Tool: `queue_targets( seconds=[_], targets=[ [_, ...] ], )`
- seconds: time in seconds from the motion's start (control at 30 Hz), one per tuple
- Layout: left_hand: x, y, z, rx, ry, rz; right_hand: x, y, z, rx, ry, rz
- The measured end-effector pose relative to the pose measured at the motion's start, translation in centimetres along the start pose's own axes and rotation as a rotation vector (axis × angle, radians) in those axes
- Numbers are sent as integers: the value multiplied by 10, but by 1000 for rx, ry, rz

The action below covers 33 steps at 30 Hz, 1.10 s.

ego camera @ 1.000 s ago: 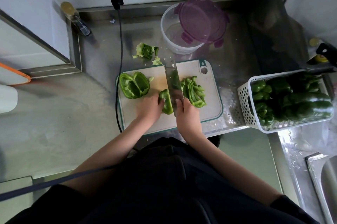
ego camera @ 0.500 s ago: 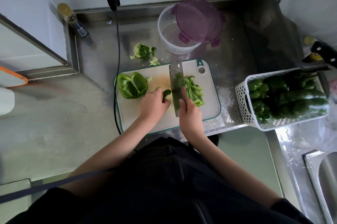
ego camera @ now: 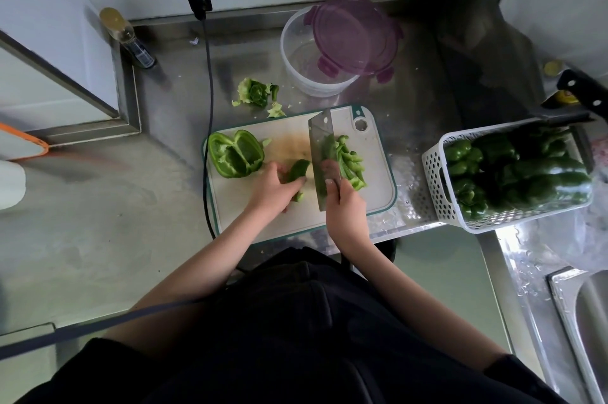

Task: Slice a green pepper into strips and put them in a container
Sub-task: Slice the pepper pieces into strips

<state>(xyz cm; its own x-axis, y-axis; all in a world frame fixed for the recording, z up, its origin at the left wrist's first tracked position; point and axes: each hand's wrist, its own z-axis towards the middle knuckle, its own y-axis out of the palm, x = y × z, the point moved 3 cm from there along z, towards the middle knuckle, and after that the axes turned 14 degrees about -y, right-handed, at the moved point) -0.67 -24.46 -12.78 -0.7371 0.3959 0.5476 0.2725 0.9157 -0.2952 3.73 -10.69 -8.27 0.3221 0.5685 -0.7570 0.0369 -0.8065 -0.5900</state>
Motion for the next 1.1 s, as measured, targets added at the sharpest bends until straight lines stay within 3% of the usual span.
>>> queue_targets(
  seconds=[0.07, 0.13, 0.27, 1.1],
  targets=[
    [0, -5, -3, 154, 164, 203, 1, 1, 0, -4, -2, 10],
    [-3, -7, -4, 205, 239, 266, 1, 0, 0, -1, 3, 14],
    [-13, -2, -2, 56, 137, 197, -3, 2, 1, -15, -31, 9],
    [-3, 13, -2, -29, 77, 236, -4, 9, -7, -75, -38, -95]
  ],
)
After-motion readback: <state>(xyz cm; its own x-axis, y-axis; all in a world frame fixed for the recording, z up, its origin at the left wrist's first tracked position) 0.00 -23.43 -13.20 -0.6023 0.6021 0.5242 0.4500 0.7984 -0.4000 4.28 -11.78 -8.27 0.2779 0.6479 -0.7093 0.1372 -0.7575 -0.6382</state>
